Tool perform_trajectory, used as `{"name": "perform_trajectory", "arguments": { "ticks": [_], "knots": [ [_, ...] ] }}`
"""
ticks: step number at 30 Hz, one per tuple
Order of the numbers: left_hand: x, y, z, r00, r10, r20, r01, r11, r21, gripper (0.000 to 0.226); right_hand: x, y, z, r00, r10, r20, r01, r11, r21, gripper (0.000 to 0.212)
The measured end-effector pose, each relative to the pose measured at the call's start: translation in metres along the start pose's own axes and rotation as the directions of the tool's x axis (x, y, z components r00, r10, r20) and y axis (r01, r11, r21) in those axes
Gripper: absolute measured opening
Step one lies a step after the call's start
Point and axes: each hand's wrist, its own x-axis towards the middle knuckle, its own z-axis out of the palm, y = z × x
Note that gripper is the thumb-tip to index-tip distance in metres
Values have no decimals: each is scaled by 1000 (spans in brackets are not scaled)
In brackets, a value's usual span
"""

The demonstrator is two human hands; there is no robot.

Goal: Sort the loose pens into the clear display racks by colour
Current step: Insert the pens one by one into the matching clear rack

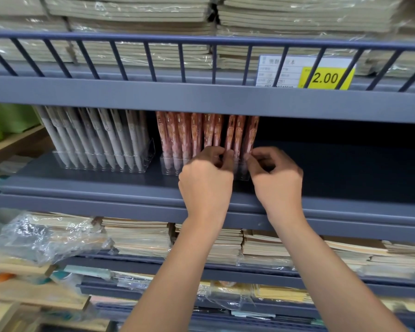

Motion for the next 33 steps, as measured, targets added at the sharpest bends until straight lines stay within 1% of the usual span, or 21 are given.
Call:
{"name": "perform_trajectory", "arguments": {
  "ticks": [4, 11, 16, 22, 33],
  "knots": [
    [-2, 1, -3, 999, -24, -27, 23, 999, -38, 13, 0, 0, 1, 1000, 22, -3, -22, 1000, 15, 5],
    [5, -2, -9, 995, -56, -78, 53, 997, -47, 14, 0, -1, 1, 998, 58, -4, -58, 998, 37, 8],
    [5, -2, -8, 997, -40, -71, 40, 999, -6, 15, -1, -2, 0, 999, 44, -3, -44, 999, 23, 7],
    [5, -4, -7, 996, -41, -76, 41, 999, -7, 13, 0, -1, 0, 1000, 31, -5, -31, 999, 17, 7],
    [3, -5, -8, 998, -56, -35, 56, 998, -3, 21, 0, 0, -1, 1000, 27, 5, -27, 1000, 0, 8]
  ]
}}
